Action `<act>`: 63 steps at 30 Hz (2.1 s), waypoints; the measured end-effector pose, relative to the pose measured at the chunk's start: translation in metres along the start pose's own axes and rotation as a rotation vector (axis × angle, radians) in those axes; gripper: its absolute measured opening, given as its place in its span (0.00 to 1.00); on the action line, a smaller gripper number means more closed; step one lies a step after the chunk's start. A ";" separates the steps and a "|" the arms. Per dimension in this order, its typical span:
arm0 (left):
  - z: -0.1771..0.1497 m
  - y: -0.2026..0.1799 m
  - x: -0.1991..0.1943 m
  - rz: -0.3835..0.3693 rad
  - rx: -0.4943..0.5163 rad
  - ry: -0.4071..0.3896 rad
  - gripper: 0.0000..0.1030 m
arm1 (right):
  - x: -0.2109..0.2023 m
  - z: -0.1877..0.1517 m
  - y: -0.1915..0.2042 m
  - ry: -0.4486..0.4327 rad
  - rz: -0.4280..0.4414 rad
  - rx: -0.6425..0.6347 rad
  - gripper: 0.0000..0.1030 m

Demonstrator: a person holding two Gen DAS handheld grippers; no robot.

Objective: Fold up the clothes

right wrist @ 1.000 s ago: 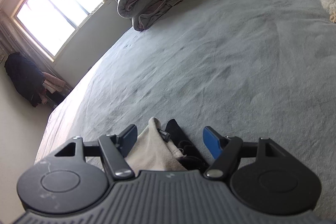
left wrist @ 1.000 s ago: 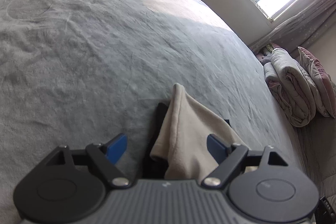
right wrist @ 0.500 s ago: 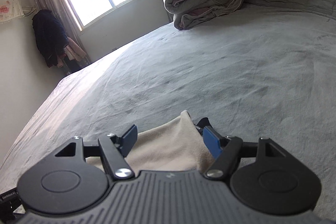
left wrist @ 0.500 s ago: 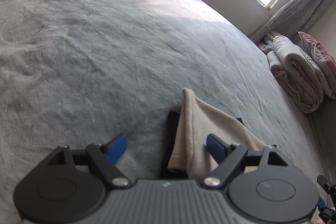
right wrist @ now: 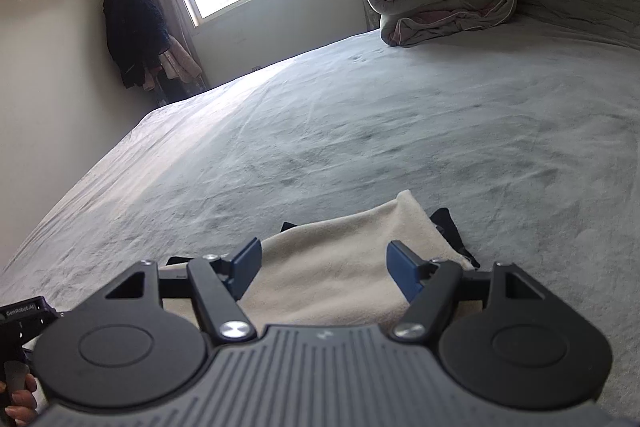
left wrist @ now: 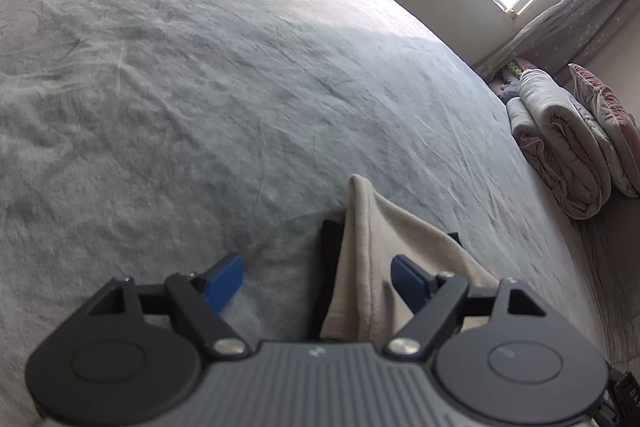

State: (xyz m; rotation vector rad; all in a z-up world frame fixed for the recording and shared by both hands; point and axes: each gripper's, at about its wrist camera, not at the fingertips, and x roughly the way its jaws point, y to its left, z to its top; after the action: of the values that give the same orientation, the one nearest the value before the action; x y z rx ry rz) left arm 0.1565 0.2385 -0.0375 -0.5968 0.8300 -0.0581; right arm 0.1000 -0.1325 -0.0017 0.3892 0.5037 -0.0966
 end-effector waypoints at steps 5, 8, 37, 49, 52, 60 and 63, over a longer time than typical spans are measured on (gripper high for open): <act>0.004 0.010 0.003 -0.078 -0.076 0.064 0.72 | 0.003 -0.006 0.010 0.012 0.032 -0.043 0.66; 0.004 0.016 0.006 -0.143 -0.137 0.117 0.71 | 0.005 -0.010 0.015 0.019 0.053 -0.067 0.64; -0.012 -0.023 -0.024 -0.285 -0.191 0.054 0.17 | 0.029 -0.035 0.045 0.175 0.251 -0.173 0.18; -0.014 -0.061 -0.043 -0.351 -0.141 0.028 0.17 | 0.042 -0.039 0.035 0.283 0.239 -0.102 0.12; -0.015 -0.075 -0.046 -0.355 -0.116 0.020 0.17 | 0.037 -0.033 0.030 0.306 0.258 -0.041 0.20; -0.020 -0.107 -0.050 -0.367 -0.038 0.027 0.16 | 0.019 -0.009 0.009 0.342 0.285 0.127 0.39; -0.024 -0.119 -0.050 -0.373 -0.013 0.040 0.16 | 0.013 -0.001 -0.002 0.336 0.277 0.190 0.40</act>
State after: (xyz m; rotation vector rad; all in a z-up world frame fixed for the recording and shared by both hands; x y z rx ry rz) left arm 0.1265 0.1411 0.0455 -0.7592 0.7490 -0.4061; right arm 0.1108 -0.1339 -0.0099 0.6632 0.7690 0.1937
